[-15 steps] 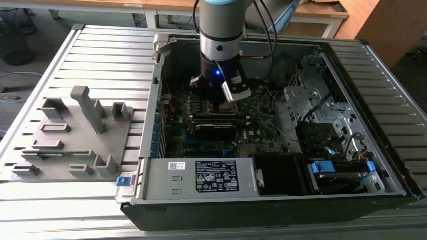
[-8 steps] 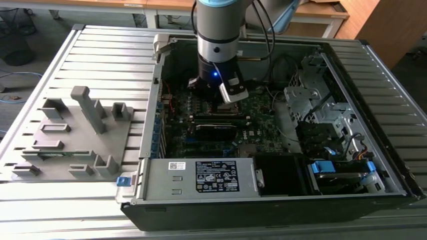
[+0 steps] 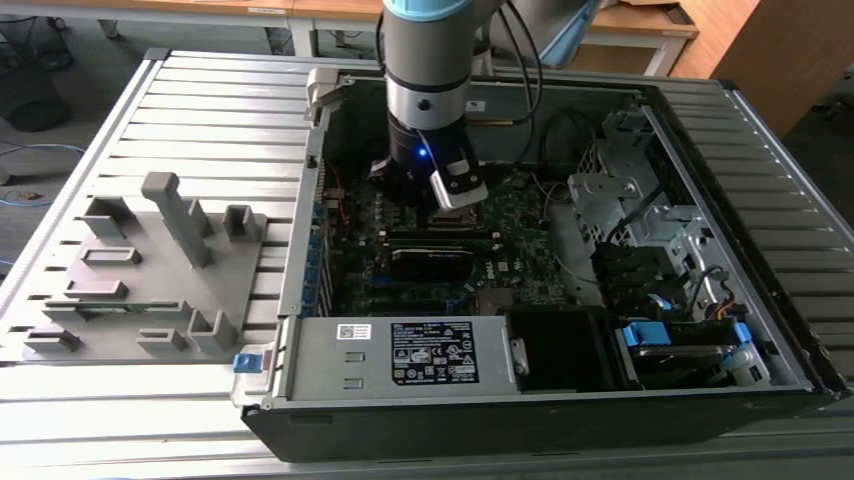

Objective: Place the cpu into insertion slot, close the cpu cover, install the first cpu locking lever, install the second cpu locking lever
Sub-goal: 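Install the second cpu locking lever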

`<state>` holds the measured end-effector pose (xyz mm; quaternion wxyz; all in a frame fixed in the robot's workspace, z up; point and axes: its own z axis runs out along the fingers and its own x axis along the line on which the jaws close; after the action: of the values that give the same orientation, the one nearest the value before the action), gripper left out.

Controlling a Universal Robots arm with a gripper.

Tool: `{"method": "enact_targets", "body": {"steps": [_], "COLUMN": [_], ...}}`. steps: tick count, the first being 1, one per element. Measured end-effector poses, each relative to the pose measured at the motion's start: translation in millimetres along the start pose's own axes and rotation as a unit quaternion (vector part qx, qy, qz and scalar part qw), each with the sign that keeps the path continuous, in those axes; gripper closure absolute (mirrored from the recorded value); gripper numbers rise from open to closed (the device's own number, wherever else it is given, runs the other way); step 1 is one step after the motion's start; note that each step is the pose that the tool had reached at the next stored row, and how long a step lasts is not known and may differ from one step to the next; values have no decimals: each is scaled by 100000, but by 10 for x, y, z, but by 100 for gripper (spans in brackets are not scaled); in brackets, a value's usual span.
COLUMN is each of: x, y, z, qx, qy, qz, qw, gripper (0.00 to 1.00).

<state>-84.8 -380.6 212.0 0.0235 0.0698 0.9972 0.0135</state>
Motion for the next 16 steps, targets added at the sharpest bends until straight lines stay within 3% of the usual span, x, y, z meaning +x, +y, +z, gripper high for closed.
{"method": "enact_targets", "body": {"steps": [7, 9, 10, 12, 13, 16], "x": [28, 29, 29, 29, 29, 28], "y": [-5, -5, -5, -7, -7, -14], "z": [24, 25, 25, 26, 25, 30], "qx": [-2, -154, -366, -1272, -1508, -1657], "qy": [7, 26, 52, 173, 212, 227], "qz": [-6, 8, 17, 64, 77, 82], "qw": [100000, 100000, 99999, 99992, 99988, 99986], "gripper": [89, 89, 89, 89, 89, 89]}}
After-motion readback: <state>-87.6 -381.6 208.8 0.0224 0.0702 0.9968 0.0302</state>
